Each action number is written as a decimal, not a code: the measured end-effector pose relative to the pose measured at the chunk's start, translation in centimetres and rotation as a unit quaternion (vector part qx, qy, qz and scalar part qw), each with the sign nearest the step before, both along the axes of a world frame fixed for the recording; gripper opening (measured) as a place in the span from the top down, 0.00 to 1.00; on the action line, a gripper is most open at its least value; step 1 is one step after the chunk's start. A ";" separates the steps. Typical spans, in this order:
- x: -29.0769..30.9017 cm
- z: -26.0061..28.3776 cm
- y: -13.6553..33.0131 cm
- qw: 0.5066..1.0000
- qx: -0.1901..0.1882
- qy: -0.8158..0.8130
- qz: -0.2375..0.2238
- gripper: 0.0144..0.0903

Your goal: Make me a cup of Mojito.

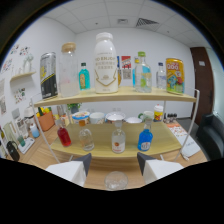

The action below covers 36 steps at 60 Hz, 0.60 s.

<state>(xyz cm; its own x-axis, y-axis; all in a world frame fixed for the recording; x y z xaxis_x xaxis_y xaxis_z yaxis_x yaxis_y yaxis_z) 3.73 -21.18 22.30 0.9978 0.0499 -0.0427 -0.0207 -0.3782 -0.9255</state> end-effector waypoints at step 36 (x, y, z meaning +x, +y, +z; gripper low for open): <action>1.2 -4.0 10.5 0.998 -0.050 -0.004 -0.023 0.66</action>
<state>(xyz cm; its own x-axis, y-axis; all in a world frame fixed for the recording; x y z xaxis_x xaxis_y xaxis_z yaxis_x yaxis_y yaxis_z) 4.91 -10.69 18.26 0.9993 -0.0002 -0.0376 -0.0333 -0.4677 -0.8833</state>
